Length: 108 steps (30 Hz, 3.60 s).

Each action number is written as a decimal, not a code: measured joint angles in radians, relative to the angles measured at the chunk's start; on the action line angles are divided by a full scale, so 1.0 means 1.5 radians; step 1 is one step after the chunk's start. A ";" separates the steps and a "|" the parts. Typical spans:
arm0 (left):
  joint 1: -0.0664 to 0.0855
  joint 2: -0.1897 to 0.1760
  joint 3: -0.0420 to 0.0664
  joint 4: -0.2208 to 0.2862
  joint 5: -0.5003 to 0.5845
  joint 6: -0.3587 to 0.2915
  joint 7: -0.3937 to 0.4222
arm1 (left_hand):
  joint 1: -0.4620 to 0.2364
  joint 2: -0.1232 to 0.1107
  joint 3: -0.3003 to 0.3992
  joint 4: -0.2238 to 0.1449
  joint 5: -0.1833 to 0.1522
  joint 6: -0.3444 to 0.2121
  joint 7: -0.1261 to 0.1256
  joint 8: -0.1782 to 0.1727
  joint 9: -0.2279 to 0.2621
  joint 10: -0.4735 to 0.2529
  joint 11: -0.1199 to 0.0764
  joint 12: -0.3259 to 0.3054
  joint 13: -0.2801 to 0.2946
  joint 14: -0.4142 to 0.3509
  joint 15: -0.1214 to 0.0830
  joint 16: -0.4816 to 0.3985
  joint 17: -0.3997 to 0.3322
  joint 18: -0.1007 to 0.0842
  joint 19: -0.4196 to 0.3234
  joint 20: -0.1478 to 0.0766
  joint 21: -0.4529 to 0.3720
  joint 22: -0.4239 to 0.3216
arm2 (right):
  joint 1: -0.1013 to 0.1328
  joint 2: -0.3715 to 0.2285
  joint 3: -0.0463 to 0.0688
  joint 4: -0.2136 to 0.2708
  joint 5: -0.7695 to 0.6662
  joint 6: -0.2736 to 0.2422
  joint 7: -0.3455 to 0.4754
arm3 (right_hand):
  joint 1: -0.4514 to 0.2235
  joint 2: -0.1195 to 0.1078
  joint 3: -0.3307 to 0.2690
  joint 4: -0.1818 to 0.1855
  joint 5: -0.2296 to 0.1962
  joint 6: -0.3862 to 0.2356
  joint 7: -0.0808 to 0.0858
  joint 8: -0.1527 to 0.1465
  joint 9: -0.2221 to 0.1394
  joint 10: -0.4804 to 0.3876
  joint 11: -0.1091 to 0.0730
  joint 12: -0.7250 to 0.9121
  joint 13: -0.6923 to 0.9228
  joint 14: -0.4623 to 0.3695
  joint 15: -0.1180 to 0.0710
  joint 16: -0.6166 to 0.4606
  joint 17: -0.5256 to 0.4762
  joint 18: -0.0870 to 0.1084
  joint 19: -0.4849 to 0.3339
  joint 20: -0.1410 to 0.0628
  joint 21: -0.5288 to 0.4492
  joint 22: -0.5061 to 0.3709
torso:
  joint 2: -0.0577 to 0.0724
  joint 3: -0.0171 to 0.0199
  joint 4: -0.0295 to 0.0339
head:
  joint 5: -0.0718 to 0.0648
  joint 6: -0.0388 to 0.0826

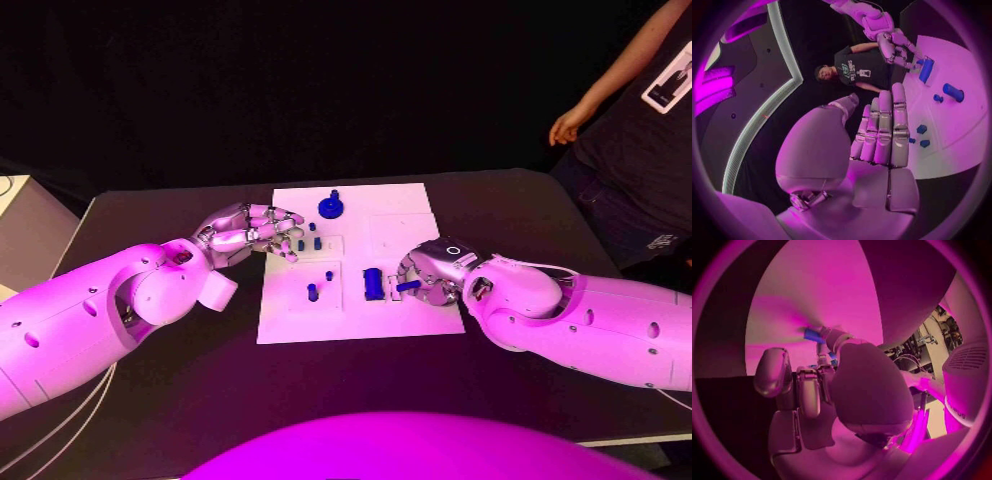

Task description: Assemble the parts on the task board

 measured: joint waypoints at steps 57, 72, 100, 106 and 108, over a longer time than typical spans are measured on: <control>-0.001 0.000 0.000 -0.001 -0.001 0.003 -0.003 | 0.000 0.000 0.000 0.000 0.000 -0.002 0.002 0.000 0.000 -0.002 0.002 0.000 0.001 0.000 0.000 0.000 0.001 0.000 0.000 0.000 0.000 0.002 | 0.004 -0.010 -0.001 0.045 -0.035 -0.006 0.032 | -0.042 0.044 0.096 -0.052 -0.014 0.006 -0.011 0.024 0.008 0.000 -0.005 0.004 0.000 0.000 -0.010 0.000 0.000 0.000 0.000 -0.005 0.017 0.000 | 0.000 -0.0004 0.0003 | -0.001 0.000; -0.001 0.000 0.000 -0.001 -0.001 0.005 -0.004 | 0.000 0.000 0.000 0.000 0.000 -0.002 0.002 0.000 0.000 -0.002 0.002 0.000 0.001 0.000 0.000 0.000 0.001 0.000 0.000 0.000 0.000 0.003 | 0.004 0.001 -0.007 0.043 -0.098 0.020 0.051 | -0.038 0.037 0.102 -0.066 -0.014 0.003 -0.011 0.037 0.022 0.000 -0.005 0.004 0.000 0.000 -0.010 0.000 0.000 0.000 0.000 -0.005 0.001 0.000 | 0.000 0.0000 0.0004 | 0.002 0.000; -0.002 0.000 0.000 -0.002 -0.001 0.011 -0.010 | 0.000 0.000 -0.002 0.002 0.000 -0.002 0.002 0.000 0.000 -0.007 0.002 0.000 0.001 -0.005 0.000 0.000 0.002 0.000 -0.005 0.000 0.003 0.004 | 0.004 0.000 -0.008 0.022 -0.145 0.028 0.051 | -0.031 0.030 0.125 -0.096 -0.014 -0.006 -0.011 0.014 -0.007 0.000 -0.005 -0.006 0.000 0.000 -0.010 -0.004 0.000 0.000 0.000 -0.005 -0.034 0.000 | 0.000 -0.0004 0.0006 | 0.005 0.000; -0.002 0.000 0.000 -0.001 -0.001 0.012 -0.010 | 0.000 0.000 -0.002 0.002 0.000 -0.002 0.002 0.000 0.000 -0.007 0.002 0.000 0.001 -0.005 0.000 0.000 0.002 0.000 -0.005 0.000 0.003 0.004 | 0.004 0.001 -0.008 0.021 -0.150 0.030 0.049 | -0.031 0.031 0.128 -0.099 -0.016 -0.009 -0.013 0.010 -0.011 0.000 -0.005 -0.009 0.000 0.000 -0.010 -0.007 0.000 0.000 0.000 -0.005 -0.039 0.000 | 0.000 -0.0004 0.0008 | 0.005 0.000; -0.002 0.000 0.000 -0.001 -0.001 0.012 -0.011 | 0.000 0.000 -0.002 0.002 0.000 -0.002 0.002 0.000 0.000 -0.007 0.002 0.000 0.001 -0.005 0.000 0.000 0.002 0.000 -0.005 0.000 0.003 0.004 | 0.004 0.002 -0.008 0.021 -0.152 0.031 0.048 | -0.031 0.031 0.130 -0.101 -0.016 -0.009 -0.013 0.006 -0.013 -0.001 -0.007 -0.009 0.000 0.000 -0.010 -0.007 0.000 0.000 0.000 -0.005 -0.039 0.000 | 0.000 -0.0004 0.0008 | 0.005 0.000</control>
